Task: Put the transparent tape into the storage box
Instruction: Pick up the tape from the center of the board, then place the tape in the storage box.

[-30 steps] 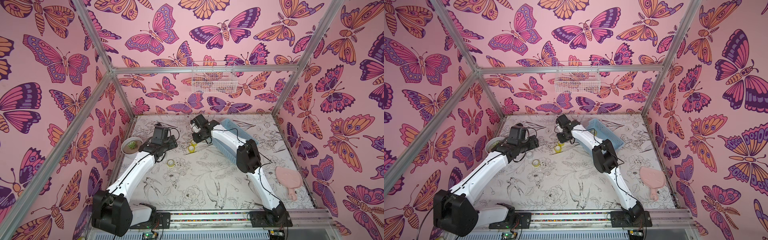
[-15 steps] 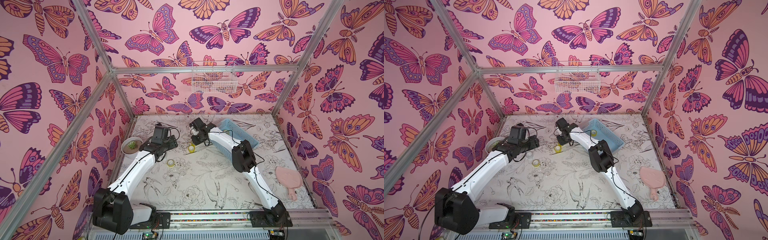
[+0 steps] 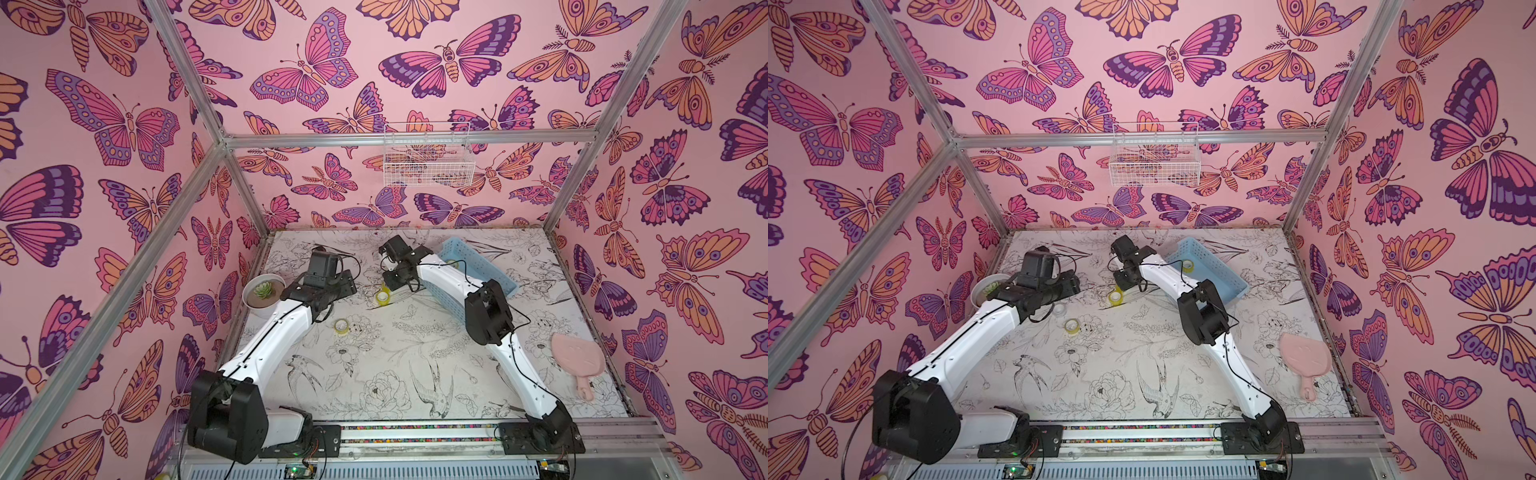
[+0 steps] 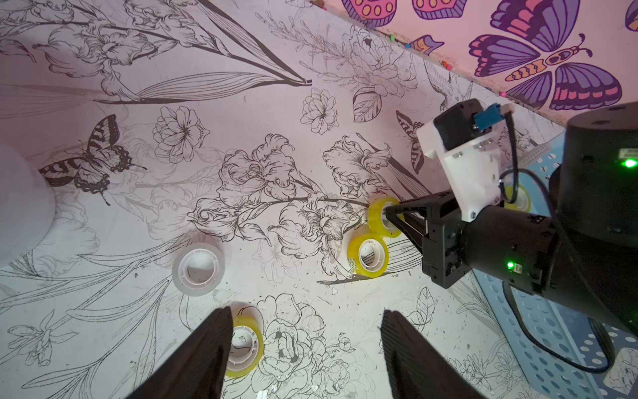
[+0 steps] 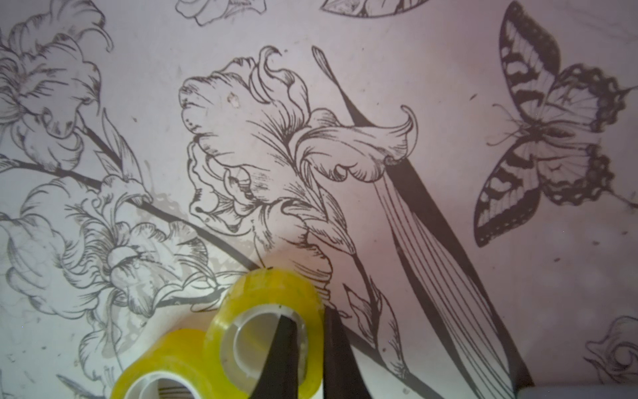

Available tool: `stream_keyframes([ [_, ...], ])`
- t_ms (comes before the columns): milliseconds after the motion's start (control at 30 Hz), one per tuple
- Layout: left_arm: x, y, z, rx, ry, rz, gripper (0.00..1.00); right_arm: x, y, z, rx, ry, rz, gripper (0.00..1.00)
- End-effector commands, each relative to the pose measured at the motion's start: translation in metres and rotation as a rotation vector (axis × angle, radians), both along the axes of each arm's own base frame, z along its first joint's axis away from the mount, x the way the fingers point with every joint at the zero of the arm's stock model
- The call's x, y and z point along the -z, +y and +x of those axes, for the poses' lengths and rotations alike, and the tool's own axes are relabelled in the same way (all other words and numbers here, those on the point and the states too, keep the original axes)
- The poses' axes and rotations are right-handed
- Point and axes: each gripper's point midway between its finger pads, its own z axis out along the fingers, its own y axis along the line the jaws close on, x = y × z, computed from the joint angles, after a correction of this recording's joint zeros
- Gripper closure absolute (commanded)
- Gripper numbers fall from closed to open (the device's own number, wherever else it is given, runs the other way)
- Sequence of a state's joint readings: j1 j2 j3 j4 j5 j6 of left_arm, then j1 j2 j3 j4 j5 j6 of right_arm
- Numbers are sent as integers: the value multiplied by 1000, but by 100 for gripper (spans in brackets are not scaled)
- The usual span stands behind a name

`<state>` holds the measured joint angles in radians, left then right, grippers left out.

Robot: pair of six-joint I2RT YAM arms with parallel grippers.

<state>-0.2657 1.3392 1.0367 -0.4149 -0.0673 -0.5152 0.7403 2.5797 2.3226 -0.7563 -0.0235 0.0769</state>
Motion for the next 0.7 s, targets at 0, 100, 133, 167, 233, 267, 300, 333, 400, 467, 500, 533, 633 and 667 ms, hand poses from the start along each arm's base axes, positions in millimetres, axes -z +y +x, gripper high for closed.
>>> stream_keyframes([
  [0,-3,0,4,26,-22,19,25,-33,-3,-4,-5,-24,-6,100],
  [100,-7,1,4,34,-35,29,26,-56,-2,0,-2,-50,15,100],
  [133,-9,1,4,38,-40,31,26,-64,-2,1,0,-59,24,100],
  [167,-11,2,4,36,-45,33,26,-73,-2,2,2,-66,35,100],
  [233,-14,4,4,30,-57,38,26,-90,-2,3,8,-82,63,100],
  [267,-17,4,3,33,-65,37,26,-100,-3,3,9,-93,73,100],
  [300,-18,5,3,34,-71,39,26,-110,-4,3,12,-104,80,100],
  [333,-20,5,3,36,-79,39,26,-120,-6,4,14,-116,87,100],
  [400,-23,4,3,47,-89,40,26,-139,-13,3,26,-129,96,100],
  [467,-24,2,3,56,-93,34,27,-156,-25,2,47,-133,98,100],
  [500,-25,1,3,63,-94,30,27,-162,-32,3,61,-134,96,100],
  [533,-25,-2,4,75,-96,24,27,-167,-41,3,80,-132,87,100],
  [633,-23,-12,6,130,-92,3,27,-177,-70,2,140,-121,65,100],
  [667,-22,-15,7,143,-89,-7,27,-179,-81,1,162,-116,54,100],
])
